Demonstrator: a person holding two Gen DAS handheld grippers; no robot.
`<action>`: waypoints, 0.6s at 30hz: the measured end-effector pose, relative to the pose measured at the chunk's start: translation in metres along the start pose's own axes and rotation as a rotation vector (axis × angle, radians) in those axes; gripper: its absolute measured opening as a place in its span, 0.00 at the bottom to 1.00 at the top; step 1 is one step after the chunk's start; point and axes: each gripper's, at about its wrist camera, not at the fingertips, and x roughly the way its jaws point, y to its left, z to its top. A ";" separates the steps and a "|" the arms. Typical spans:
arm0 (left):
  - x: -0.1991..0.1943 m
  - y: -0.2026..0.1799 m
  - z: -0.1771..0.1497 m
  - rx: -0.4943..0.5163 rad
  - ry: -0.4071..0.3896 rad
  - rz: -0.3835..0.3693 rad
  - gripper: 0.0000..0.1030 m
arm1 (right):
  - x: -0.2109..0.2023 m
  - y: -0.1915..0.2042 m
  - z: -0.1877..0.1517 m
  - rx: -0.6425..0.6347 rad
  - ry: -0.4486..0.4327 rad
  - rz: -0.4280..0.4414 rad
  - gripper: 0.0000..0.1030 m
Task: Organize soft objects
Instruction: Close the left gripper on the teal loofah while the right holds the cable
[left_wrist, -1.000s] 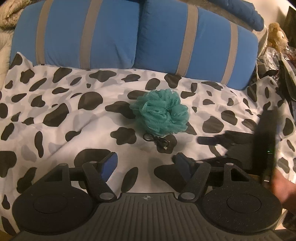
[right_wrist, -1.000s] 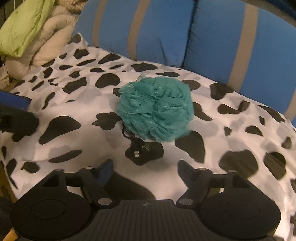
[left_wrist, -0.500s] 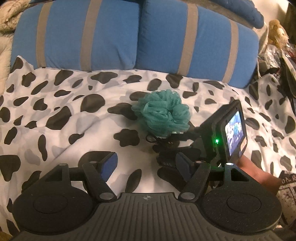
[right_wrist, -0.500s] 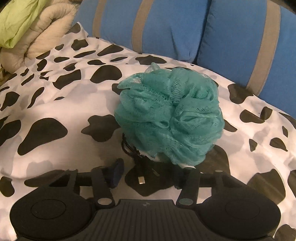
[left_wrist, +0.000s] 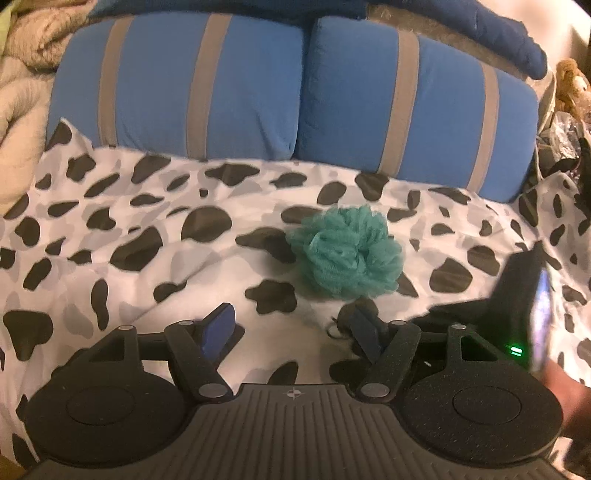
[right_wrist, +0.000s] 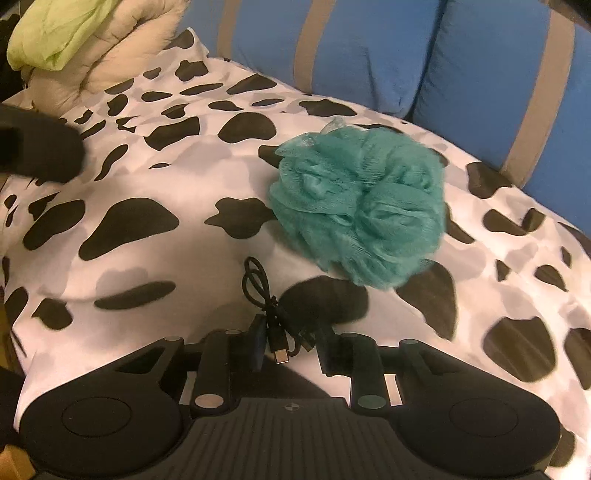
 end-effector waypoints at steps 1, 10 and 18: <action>0.000 -0.003 0.000 0.006 -0.017 0.004 0.67 | -0.005 -0.002 -0.002 0.003 0.000 0.002 0.29; 0.025 -0.026 0.008 0.069 -0.081 -0.047 0.67 | -0.063 -0.035 -0.022 0.063 0.000 -0.083 0.29; 0.065 -0.029 0.016 0.064 -0.070 -0.105 0.67 | -0.126 -0.050 -0.046 0.081 -0.044 -0.117 0.29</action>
